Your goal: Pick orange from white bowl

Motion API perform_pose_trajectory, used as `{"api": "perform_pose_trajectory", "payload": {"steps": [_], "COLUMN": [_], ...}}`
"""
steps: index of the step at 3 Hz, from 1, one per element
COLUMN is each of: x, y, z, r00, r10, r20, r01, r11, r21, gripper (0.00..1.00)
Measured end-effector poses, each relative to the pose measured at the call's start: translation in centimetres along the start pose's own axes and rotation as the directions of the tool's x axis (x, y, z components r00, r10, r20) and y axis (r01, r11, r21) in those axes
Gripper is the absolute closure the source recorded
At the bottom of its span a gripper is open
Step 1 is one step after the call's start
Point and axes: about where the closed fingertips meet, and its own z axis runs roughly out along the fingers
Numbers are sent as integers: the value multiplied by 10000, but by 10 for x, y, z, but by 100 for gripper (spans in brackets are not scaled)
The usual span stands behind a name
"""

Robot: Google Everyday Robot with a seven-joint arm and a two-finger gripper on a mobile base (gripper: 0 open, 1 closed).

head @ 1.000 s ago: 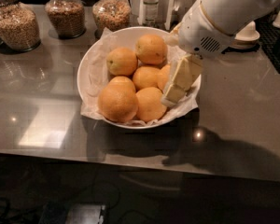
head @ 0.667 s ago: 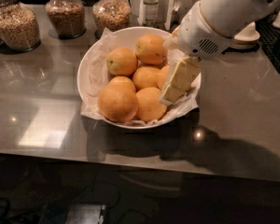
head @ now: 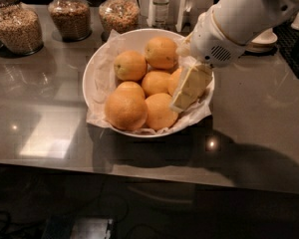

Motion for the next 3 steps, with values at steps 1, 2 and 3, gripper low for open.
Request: {"api": "perform_pose_trajectory", "payload": {"steps": [1,2,3], "x": [9,19,31], "y": [-6,-9,-12], "z": [8,17,23], "r00": [9996,9983,9956], "r10": [266,565,923], "r20": [-60,-107,-150], "r01": [-266,-564,-920], "r11": [9996,9984,9956], "r21": [51,89,162], "gripper": [12,13,20]}}
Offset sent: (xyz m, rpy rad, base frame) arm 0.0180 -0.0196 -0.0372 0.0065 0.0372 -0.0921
